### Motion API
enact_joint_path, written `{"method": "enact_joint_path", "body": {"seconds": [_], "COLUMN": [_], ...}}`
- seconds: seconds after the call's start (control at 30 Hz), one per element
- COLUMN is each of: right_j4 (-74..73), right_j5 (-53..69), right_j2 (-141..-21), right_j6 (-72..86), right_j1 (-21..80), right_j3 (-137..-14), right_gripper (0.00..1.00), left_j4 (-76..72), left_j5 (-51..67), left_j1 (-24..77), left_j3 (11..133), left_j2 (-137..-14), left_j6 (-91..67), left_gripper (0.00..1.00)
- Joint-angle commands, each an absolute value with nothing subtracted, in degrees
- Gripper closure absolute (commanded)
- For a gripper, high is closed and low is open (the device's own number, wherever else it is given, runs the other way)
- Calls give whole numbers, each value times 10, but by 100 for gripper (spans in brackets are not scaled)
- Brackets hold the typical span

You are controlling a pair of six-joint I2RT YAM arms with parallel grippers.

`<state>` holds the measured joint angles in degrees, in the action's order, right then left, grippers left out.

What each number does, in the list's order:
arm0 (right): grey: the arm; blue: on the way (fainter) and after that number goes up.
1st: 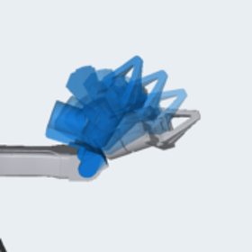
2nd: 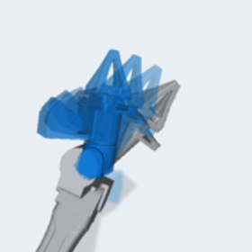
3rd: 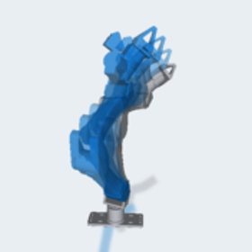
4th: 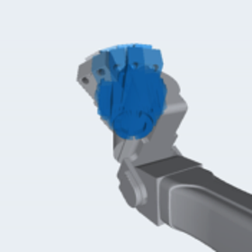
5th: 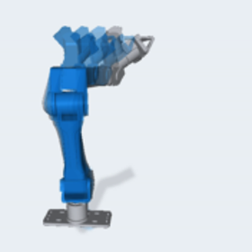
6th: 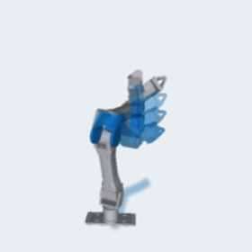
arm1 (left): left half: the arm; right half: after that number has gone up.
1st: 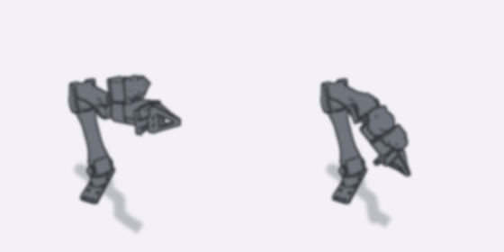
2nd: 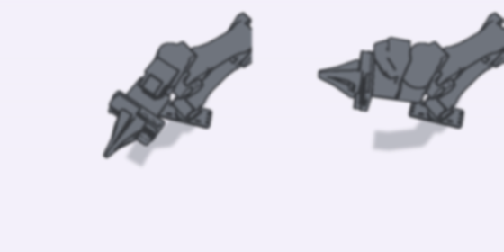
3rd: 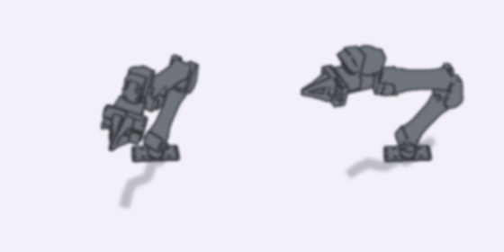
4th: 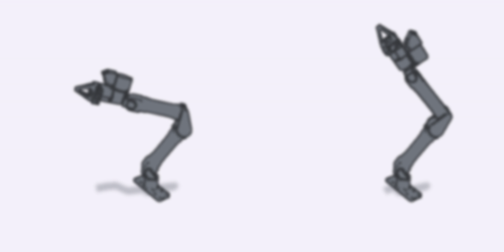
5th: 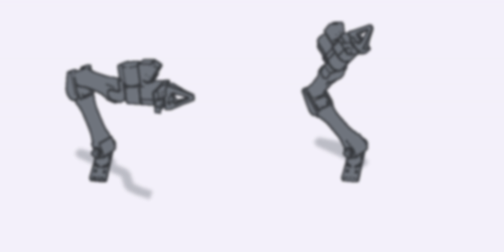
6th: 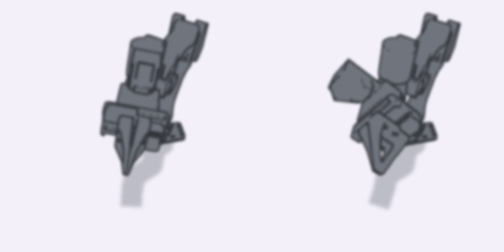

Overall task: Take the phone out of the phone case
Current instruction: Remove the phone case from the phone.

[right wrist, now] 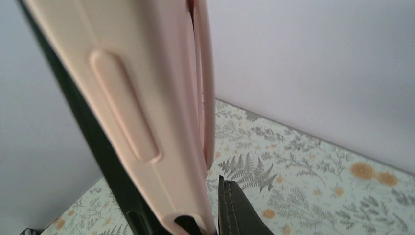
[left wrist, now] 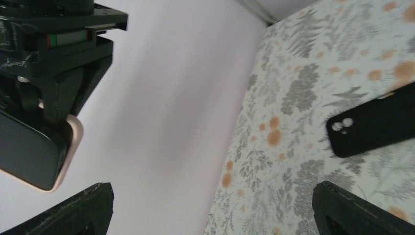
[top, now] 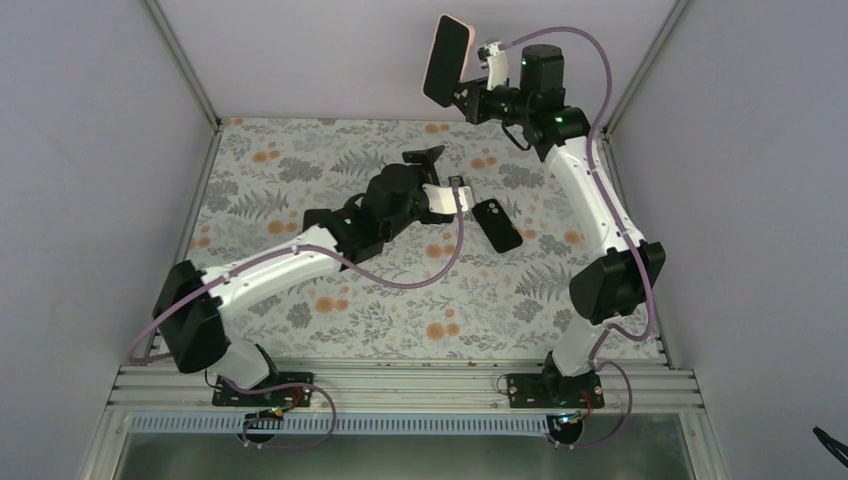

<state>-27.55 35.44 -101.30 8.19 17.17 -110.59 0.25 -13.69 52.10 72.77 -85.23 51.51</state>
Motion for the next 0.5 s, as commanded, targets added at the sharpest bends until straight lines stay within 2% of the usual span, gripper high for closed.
{"method": "enact_joint_path", "body": {"seconds": [0.0,0.27,0.47], "right_j4": [-245,-242,-237], "right_j5": [331,319,346], "right_j2": [-1016,-1015,-1009], "right_j6": [131,131,128], "right_j1": [175,175,174], "right_j3": [-1120,-1111,-1094], "right_gripper": [97,97,97], "left_j4": [-224,-593,-764], "left_j5": [-203,-254,-287], "left_j1": [517,519,516], "left_j3": [724,656,674], "left_j2": [-862,-976,-1088], "left_j6": [522,645,735], "left_gripper": [0,0,0]}}
